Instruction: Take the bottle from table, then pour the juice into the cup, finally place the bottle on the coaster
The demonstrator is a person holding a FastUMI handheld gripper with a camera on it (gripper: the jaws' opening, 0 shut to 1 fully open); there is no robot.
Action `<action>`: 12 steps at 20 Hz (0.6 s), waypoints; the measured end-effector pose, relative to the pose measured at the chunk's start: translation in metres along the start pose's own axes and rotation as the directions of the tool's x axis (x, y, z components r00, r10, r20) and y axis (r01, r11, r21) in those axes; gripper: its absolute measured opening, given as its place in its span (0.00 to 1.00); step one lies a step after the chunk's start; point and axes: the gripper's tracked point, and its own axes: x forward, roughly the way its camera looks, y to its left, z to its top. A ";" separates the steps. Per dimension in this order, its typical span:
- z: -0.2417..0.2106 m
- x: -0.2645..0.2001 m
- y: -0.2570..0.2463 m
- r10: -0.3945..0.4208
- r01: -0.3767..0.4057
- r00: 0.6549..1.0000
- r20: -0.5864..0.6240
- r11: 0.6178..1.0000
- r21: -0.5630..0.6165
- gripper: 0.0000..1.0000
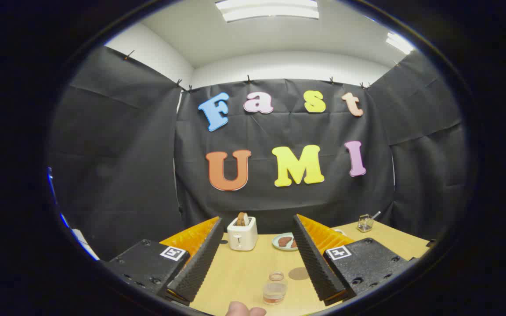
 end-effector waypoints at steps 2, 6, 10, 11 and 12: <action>0.000 -0.001 0.000 -0.001 0.001 1.000 -0.001 1.000 0.001 1.00; 0.002 -0.003 0.002 0.002 -0.002 1.000 0.002 1.000 -0.008 1.00; 0.001 -0.006 0.005 0.016 -0.016 1.000 0.000 1.000 0.003 1.00; 0.000 -0.007 0.004 0.016 -0.016 1.000 0.000 1.000 0.003 1.00; 0.001 -0.007 0.004 0.017 -0.017 1.000 0.002 1.000 0.004 1.00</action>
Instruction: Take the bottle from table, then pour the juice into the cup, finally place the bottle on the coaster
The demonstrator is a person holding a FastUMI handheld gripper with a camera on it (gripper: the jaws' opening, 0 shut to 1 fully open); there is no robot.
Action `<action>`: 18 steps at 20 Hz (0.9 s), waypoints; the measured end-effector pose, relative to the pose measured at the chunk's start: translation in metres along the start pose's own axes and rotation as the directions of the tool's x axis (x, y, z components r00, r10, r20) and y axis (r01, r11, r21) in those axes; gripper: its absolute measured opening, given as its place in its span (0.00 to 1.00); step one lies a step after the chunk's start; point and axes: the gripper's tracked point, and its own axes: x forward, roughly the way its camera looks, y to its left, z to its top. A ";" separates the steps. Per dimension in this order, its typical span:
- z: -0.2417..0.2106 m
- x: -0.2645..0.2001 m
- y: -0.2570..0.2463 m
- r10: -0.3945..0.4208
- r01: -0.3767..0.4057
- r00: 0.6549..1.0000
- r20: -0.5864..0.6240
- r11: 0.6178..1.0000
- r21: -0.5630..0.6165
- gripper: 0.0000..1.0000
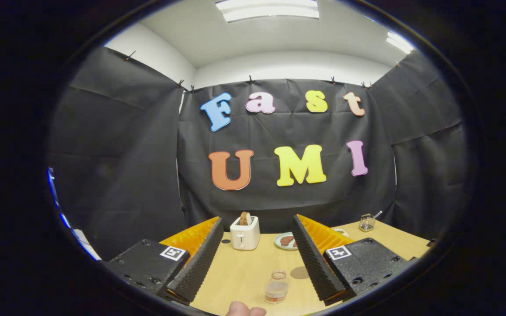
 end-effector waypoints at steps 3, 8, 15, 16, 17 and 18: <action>-0.002 -0.003 -0.001 -0.001 0.001 1.000 -0.002 1.000 0.002 1.00; -0.007 -0.007 0.002 0.011 -0.011 1.000 -0.001 1.000 0.000 1.00; -0.038 -0.014 -0.001 0.005 -0.005 1.000 -0.020 1.000 0.011 1.00; -0.048 -0.013 -0.002 0.003 -0.003 0.999 -0.033 1.000 0.005 1.00; -0.060 -0.012 -0.003 0.002 -0.002 0.999 -0.050 1.000 -0.009 1.00; -0.072 -0.012 -0.005 -0.004 0.002 0.998 -0.066 1.000 -0.026 1.00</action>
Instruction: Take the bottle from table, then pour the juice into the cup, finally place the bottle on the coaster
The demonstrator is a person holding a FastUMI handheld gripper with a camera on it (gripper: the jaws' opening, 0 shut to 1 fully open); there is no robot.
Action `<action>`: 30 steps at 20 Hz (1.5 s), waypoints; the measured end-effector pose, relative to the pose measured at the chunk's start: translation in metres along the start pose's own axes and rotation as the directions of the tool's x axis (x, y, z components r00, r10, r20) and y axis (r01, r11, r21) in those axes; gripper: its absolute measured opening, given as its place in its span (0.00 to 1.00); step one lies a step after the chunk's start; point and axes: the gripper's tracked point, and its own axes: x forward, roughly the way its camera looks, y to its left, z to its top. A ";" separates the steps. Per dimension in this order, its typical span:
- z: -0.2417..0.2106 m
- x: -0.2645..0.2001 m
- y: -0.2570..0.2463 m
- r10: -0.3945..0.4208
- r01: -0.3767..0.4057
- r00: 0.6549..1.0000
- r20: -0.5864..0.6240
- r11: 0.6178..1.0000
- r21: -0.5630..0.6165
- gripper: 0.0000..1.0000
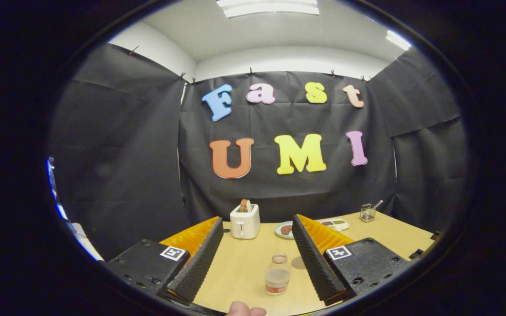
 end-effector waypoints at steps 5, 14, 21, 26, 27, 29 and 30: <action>-0.062 0.000 -0.007 -0.014 0.010 0.998 -0.062 0.998 -0.062 1.00; -0.144 0.002 -0.022 -0.063 0.060 0.993 -0.103 0.998 -0.030 1.00; -0.198 0.009 -0.047 -0.102 0.106 0.984 -0.147 0.994 0.015 1.00; -0.224 0.025 -0.049 -0.099 0.101 0.982 -0.164 0.995 0.001 1.00; -0.229 0.030 -0.049 -0.099 0.100 0.981 -0.169 0.995 -0.003 1.00; -0.238 0.038 -0.049 -0.097 0.098 0.978 -0.184 0.995 -0.004 1.00; -0.240 0.043 -0.048 -0.089 0.090 0.979 -0.184 0.996 -0.004 1.00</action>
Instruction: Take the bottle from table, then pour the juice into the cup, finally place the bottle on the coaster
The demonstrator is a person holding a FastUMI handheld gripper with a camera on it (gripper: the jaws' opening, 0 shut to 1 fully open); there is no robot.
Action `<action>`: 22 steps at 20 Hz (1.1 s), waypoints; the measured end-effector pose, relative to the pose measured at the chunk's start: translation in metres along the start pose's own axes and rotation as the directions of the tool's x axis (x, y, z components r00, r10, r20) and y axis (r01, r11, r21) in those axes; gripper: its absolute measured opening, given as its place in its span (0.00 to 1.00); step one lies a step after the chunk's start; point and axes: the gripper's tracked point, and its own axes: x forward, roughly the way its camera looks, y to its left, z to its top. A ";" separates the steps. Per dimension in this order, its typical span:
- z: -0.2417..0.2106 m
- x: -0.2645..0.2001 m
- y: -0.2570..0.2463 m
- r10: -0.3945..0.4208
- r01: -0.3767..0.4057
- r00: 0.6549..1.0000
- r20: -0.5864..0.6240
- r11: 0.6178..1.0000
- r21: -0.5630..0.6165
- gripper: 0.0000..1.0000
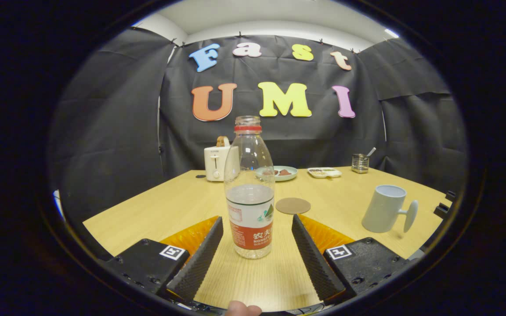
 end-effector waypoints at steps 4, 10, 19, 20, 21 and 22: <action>0.005 0.019 0.008 0.023 -0.023 1.000 -0.001 0.999 -0.024 1.00; 0.008 0.041 0.016 0.034 -0.034 0.999 -0.005 0.998 -0.058 1.00; 0.040 0.038 0.001 0.047 -0.046 0.998 0.046 0.999 -0.015 0.78; 0.051 0.033 -0.003 0.048 -0.048 0.997 0.064 0.999 0.003 0.77; 0.058 0.031 -0.004 0.057 -0.059 0.996 0.070 0.998 0.027 0.77; 0.065 0.029 -0.007 0.063 -0.067 0.996 0.071 0.996 0.053 0.77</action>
